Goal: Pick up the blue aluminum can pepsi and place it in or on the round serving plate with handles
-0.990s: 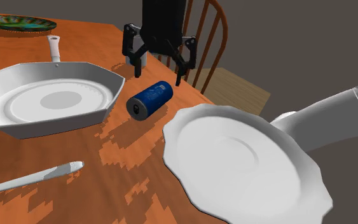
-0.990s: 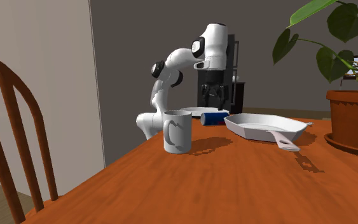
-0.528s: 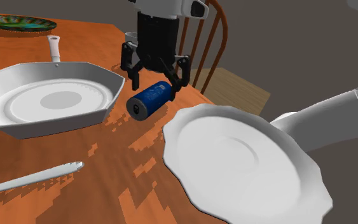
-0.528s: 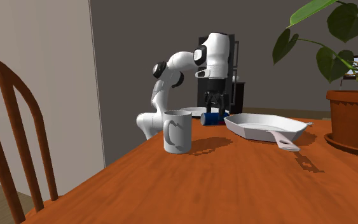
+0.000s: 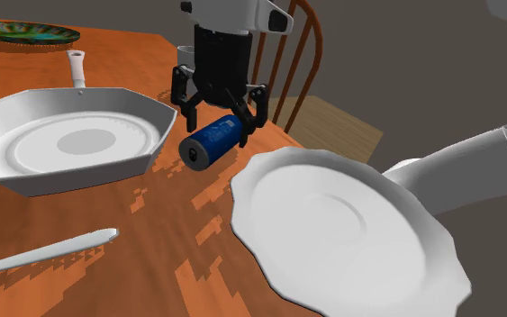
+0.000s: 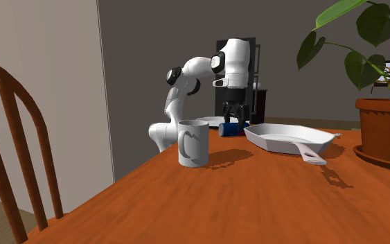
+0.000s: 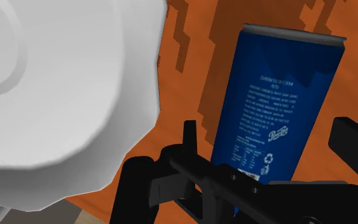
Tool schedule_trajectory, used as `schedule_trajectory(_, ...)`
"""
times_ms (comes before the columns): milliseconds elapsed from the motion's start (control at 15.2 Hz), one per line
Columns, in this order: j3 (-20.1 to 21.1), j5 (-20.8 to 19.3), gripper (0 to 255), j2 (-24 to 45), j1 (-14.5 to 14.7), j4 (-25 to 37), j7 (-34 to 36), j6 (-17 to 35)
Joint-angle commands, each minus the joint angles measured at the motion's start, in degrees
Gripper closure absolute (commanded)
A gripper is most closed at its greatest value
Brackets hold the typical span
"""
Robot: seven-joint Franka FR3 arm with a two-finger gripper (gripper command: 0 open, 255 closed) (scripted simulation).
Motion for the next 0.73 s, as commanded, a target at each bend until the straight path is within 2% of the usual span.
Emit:
schedule_trajectory(0,0.0,0.0,255,0.0,0.0,0.0,0.0,0.0)
schedule_trajectory(660,-0.15,-0.17,255,0.15,-0.09,0.83,0.09,-0.7)
